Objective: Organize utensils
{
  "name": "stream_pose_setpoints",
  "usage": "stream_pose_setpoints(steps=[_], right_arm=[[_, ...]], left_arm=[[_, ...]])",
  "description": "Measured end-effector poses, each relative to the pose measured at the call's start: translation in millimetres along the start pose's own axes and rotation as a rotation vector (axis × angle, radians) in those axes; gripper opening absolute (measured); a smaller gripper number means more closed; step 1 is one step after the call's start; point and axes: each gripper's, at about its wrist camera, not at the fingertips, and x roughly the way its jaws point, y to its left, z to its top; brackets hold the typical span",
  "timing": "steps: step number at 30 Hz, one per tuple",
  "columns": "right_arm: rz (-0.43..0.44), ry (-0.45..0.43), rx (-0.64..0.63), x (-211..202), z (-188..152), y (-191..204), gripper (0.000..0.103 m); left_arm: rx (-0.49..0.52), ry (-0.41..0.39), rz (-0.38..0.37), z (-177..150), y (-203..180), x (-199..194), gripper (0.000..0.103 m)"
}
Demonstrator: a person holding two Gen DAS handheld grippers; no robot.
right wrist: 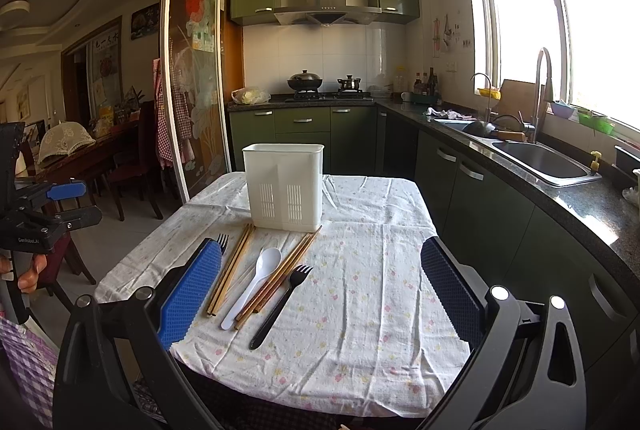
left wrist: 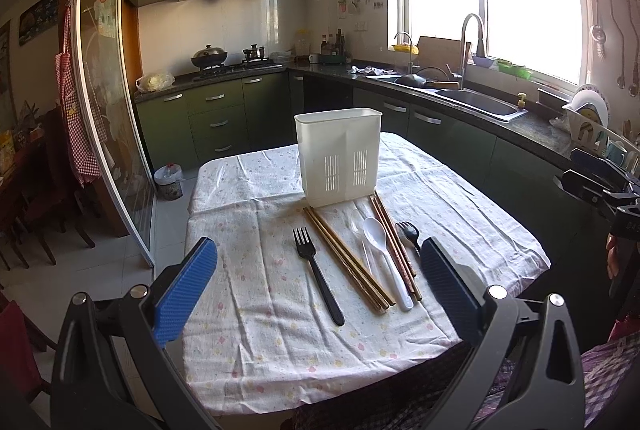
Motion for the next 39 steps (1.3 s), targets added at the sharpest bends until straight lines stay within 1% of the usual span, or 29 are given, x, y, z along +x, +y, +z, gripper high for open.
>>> stream_pose_setpoints(steps=[7,12,18,21,23,25,28,30,32,35,39], right_arm=[[0.000,0.000,0.001,1,-1,-1,0.099],[0.000,0.003,0.001,1,-1,-1,0.099],[0.003,0.021,0.006,11,-7,0,0.099],[0.016,0.042,0.014,16,-8,1,0.099],[0.031,0.067,0.029,22,-8,0,0.099],[0.054,0.117,0.061,32,-10,-4,0.099],[0.095,0.229,0.148,55,-14,-16,0.099],[0.136,0.288,0.203,69,-15,-24,0.099],[0.156,0.316,0.216,81,-16,-27,0.099],[0.142,0.340,0.189,91,-14,-23,0.099],[0.164,0.363,0.171,101,-11,-17,0.099]], left_arm=[[-0.001,-0.011,-0.015,3,1,-3,0.097],[-0.001,-0.010,-0.006,4,2,-3,0.097],[-0.017,0.007,0.005,9,5,0,0.097],[-0.031,0.034,-0.002,10,8,7,0.097],[-0.042,0.066,-0.015,12,9,15,0.097],[-0.041,0.112,-0.024,13,9,26,0.097],[-0.021,0.195,-0.040,18,4,48,0.097],[-0.007,0.252,-0.063,23,-1,63,0.097],[0.004,0.313,-0.083,26,-6,80,0.097],[0.012,0.397,-0.101,31,-15,109,0.097],[-0.028,0.509,-0.118,35,-14,153,0.097]])
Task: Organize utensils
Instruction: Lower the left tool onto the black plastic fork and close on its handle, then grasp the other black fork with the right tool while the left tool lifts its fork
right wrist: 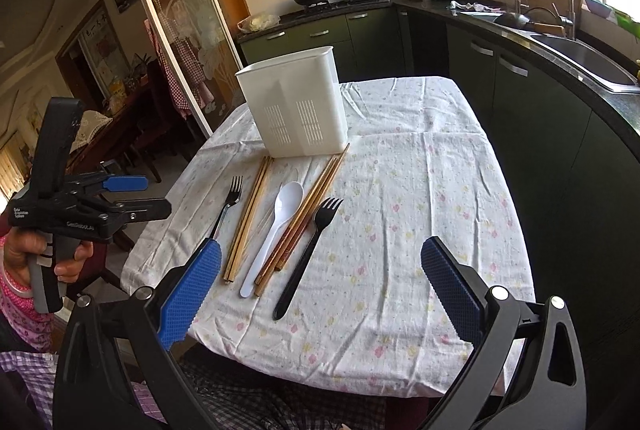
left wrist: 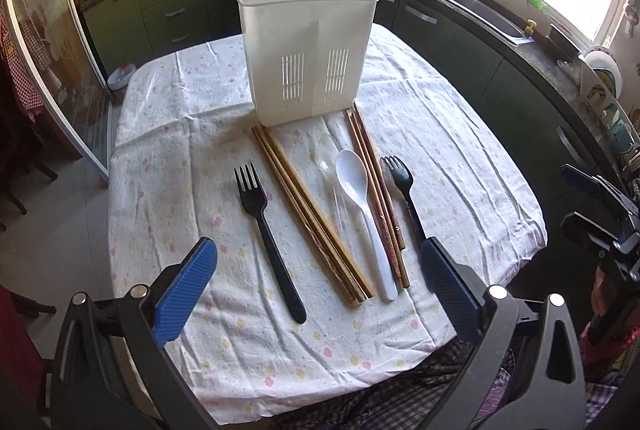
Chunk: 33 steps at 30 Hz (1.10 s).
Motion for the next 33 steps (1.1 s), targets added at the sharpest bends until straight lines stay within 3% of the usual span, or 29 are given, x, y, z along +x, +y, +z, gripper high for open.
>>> stream_pose_setpoints(steps=[6,10,14,16,20,24,26,29,33], right_arm=[[0.007,0.019,-0.007,7,3,1,0.099],[0.015,0.028,-0.012,11,4,1,0.099],[0.027,0.060,-0.019,21,7,4,0.099],[0.029,0.080,-0.024,27,8,5,0.099],[0.027,0.093,-0.029,35,10,7,0.099],[0.034,0.096,-0.036,38,11,9,0.099],[0.030,0.105,-0.042,39,11,10,0.099],[0.012,0.153,-0.023,49,16,5,0.099],[0.072,0.294,0.056,81,32,-9,0.099]], left_arm=[[-0.122,0.177,0.008,20,27,62,0.097],[-0.171,0.259,0.055,23,39,94,0.094],[-0.235,0.331,0.079,18,50,114,0.066],[-0.260,0.358,0.084,15,53,123,0.060],[-0.277,0.338,0.097,17,51,121,0.044],[-0.304,0.328,0.130,22,52,121,0.016],[-0.320,0.330,0.129,25,54,122,0.009],[-0.329,0.335,0.118,26,54,122,0.009],[-0.309,0.354,0.123,28,57,122,0.009]])
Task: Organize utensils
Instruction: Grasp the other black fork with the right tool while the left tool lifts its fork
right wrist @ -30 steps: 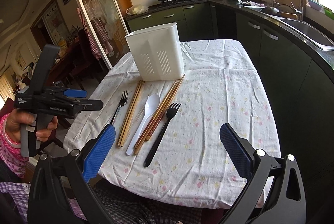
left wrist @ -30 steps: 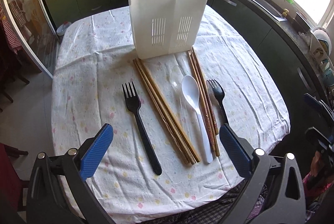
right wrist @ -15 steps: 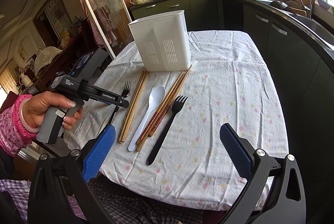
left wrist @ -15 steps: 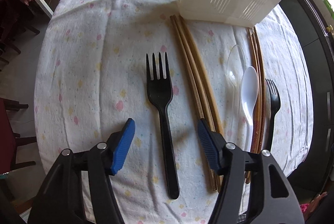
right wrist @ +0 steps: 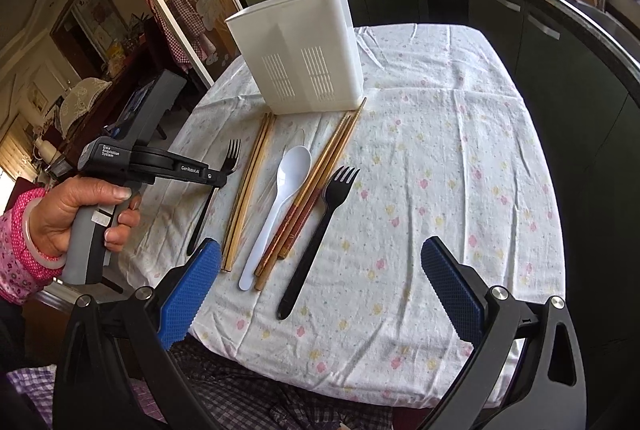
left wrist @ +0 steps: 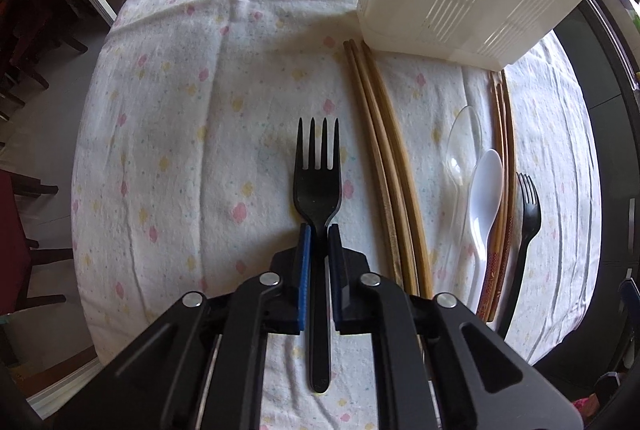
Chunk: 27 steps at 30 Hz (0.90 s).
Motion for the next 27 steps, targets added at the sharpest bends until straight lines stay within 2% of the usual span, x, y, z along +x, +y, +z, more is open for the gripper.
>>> stream_pose_setpoints(steps=[3,5,7,10,12,13,14,20,24,27], right_arm=[[0.025,0.153,0.087,33,19,-10,0.099],[-0.014,0.206,0.095,51,28,-11,0.099],[-0.058,0.234,0.099,62,34,-9,0.093],[-0.084,0.297,0.128,80,39,-9,0.078],[-0.138,0.326,0.149,93,41,-13,0.056],[-0.159,0.339,0.161,99,41,-16,0.051],[-0.172,0.353,0.176,104,41,-19,0.042],[-0.152,0.382,0.193,113,44,-12,0.039],[-0.220,0.387,0.158,123,44,3,0.031],[-0.290,0.386,0.129,127,43,15,0.028]], left_arm=[[0.023,-0.004,0.019,1,-4,1,0.009],[0.031,-0.005,0.025,1,-6,0,0.009],[0.037,-0.006,0.024,5,-11,2,0.009],[0.048,-0.008,0.028,4,-14,3,0.009],[0.055,-0.008,0.032,5,-14,3,0.009],[0.060,-0.007,0.034,4,-15,5,0.009],[0.064,-0.007,0.036,5,-15,5,0.009],[0.074,-0.011,0.024,6,-12,1,0.010],[0.081,-0.014,0.022,6,-10,2,0.010],[0.087,-0.020,0.032,6,-12,2,0.010]])
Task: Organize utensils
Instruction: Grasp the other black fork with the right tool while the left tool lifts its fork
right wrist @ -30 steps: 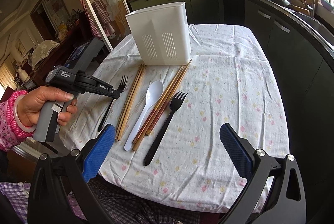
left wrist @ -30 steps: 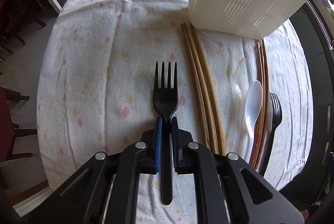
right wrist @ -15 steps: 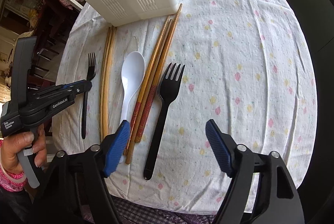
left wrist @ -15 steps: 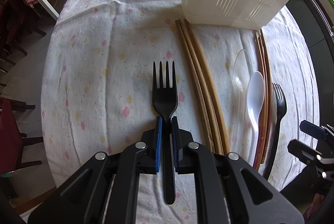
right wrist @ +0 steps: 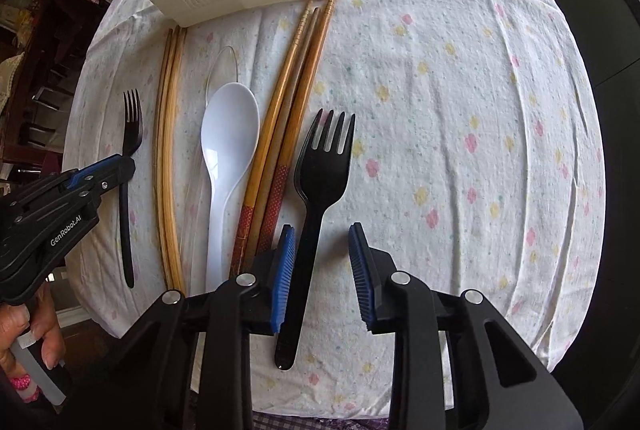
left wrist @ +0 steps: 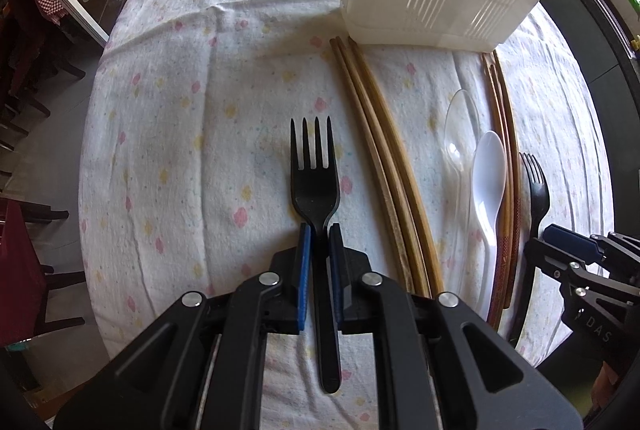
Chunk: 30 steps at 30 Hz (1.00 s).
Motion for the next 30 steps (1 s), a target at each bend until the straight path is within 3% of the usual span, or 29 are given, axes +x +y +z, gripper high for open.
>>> stream_pose_setpoints(steps=[3,6,9,12,15,23,27,30], right_arm=[[-0.086,-0.018,-0.040,5,-1,23,0.027],[-0.091,-0.021,-0.069,9,1,39,0.012],[-0.106,-0.031,-0.091,11,2,48,0.010],[-0.033,-0.048,-0.060,5,3,40,0.010],[0.071,-0.112,-0.035,-15,1,29,0.009],[0.309,-0.365,-0.002,-94,-11,-6,0.009],[0.365,-0.449,0.002,-118,-15,-18,0.009],[0.385,-0.489,0.013,-123,-14,-34,0.009]], left_arm=[[0.001,-0.005,0.004,-2,-3,-2,0.010],[0.001,-0.007,0.001,-4,-4,-2,0.010],[-0.002,-0.009,-0.001,-5,-5,-3,0.010],[-0.010,-0.010,-0.016,-5,-1,-7,0.009],[0.001,-0.066,-0.037,-3,3,-31,0.009],[0.020,-0.336,-0.146,22,7,-148,0.009],[0.017,-0.551,-0.230,57,-9,-194,0.009],[0.011,-0.757,-0.239,81,-20,-211,0.009]])
